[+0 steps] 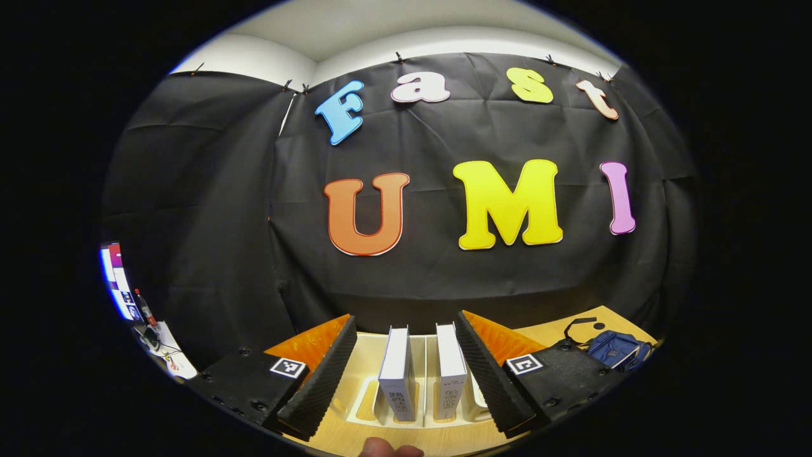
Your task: Open the schoolbag, grab two books from the bookshelf and put them into the schoolbag.
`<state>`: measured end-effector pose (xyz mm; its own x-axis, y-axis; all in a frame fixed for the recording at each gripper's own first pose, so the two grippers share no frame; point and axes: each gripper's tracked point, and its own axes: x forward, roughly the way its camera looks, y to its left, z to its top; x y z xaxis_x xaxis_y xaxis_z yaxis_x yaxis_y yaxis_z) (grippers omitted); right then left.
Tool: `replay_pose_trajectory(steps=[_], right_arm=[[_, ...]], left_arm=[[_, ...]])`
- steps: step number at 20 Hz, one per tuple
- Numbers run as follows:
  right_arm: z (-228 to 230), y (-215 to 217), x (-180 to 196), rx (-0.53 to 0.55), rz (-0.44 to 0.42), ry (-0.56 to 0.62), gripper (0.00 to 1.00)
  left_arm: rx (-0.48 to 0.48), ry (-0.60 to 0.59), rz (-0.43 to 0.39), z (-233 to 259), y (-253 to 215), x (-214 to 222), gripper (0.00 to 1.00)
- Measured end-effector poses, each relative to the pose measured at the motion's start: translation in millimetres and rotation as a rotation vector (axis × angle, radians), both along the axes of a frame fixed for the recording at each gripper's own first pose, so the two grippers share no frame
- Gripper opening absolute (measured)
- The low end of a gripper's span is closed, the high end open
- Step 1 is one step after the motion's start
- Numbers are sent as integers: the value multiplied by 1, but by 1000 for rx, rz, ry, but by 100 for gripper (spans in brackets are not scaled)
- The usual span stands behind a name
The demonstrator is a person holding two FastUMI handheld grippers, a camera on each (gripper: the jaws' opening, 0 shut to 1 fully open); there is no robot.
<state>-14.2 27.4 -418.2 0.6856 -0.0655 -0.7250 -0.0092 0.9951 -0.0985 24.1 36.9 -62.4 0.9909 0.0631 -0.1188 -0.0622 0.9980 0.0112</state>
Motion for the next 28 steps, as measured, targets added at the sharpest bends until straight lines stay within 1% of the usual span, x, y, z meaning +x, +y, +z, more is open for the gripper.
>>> replay_pose_trajectory(steps=[1, 2, 4, 5, 9, 12, 15, 19, 23, 28], right_arm=[[2, 0, 0, -7, 9, 0, 19], [4, -1, 0, -3, 17, 10, 8], [9, -7, 1, 28, 8, 8, 9], [15, -8, -3, 41, 4, 21, 0], [51, -16, 0, 59, 1, -33, 0], [79, -25, 2, 80, -14, -76, 0], [105, -39, 3, 88, -27, -117, 0], [138, -67, 1, 61, -39, -167, 0], [161, -102, 1, 35, -66, -189, 0], [185, -146, 6, 15, -105, -210, 0]], left_arm=[[-4, 1, 3, 1, -1, 0, 98], [-6, -1, 5, 0, -1, 0, 98], [-17, -6, 6, 2, -1, 0, 99], [-20, -6, 6, 2, -2, 1, 99], [-21, -9, 0, 1, -4, 4, 99], [2, -12, -21, -4, -7, 8, 99], [4, -1, -15, -8, -3, 11, 99], [-3, 12, -9, -13, -5, 14, 99], [-20, 23, -9, -17, -8, 14, 99], [-37, 73, -32, -29, -19, 13, 99]])
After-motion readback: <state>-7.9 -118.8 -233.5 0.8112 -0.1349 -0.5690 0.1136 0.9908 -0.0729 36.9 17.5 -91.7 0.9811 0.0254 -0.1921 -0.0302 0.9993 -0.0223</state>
